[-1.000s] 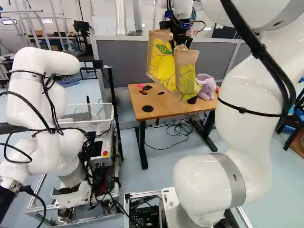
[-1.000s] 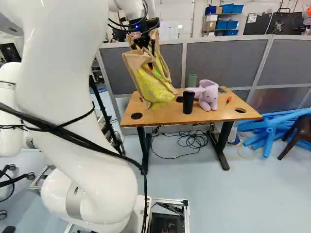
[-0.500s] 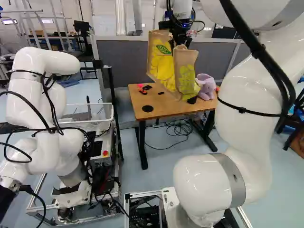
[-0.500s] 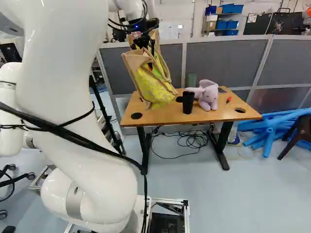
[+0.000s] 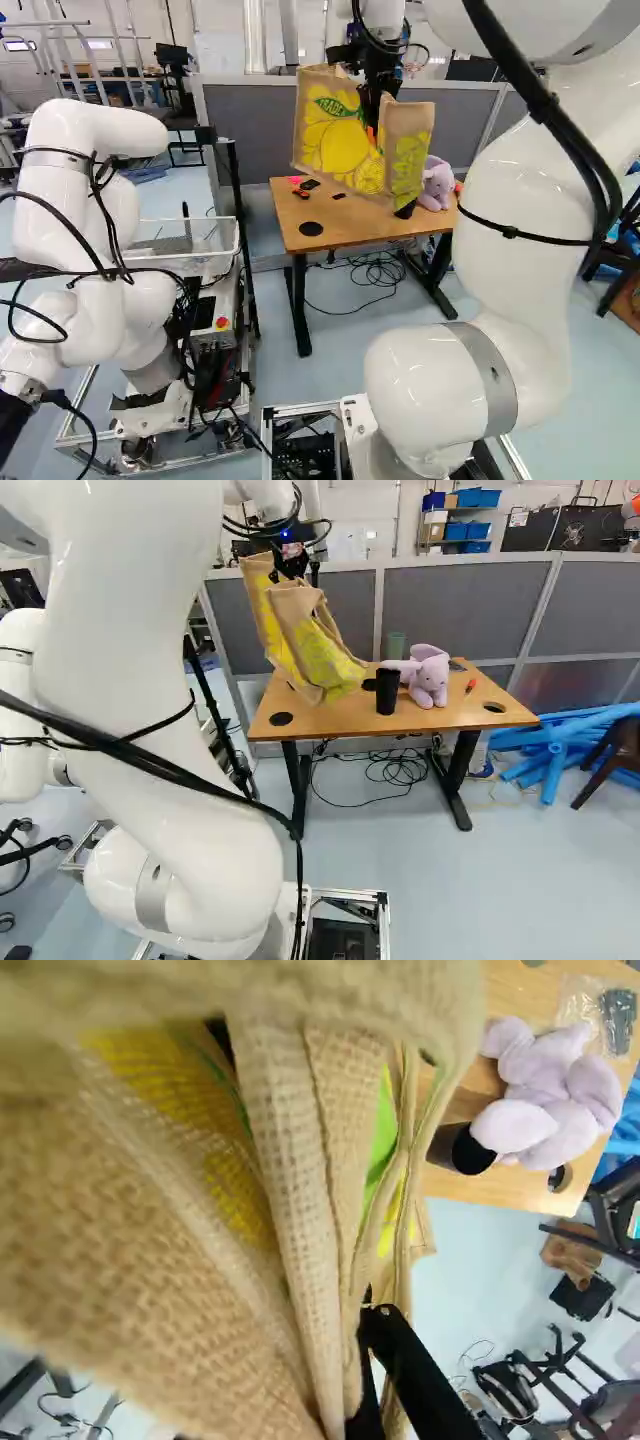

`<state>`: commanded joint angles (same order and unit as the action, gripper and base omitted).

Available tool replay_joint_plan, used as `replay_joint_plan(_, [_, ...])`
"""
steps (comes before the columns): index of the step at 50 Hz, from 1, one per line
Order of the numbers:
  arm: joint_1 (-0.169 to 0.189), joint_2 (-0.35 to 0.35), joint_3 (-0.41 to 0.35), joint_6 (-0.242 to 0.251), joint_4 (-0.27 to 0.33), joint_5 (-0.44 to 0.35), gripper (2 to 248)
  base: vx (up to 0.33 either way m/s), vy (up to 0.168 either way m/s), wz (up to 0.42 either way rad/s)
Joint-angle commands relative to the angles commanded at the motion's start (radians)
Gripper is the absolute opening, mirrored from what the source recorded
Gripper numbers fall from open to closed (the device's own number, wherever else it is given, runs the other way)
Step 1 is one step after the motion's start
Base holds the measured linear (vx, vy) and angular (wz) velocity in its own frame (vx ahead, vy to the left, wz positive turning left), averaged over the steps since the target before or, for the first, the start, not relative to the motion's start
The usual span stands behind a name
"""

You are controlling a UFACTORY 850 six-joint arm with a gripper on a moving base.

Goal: Pick up the bag on the ground and place it on the table

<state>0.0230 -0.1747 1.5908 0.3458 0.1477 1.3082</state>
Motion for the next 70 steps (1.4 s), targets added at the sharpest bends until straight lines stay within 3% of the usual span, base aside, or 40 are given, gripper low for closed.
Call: replay_joint_plan(70, [0.0,0.0,0.0,0.735,0.0,0.0,22,0.0,0.0,0.0])
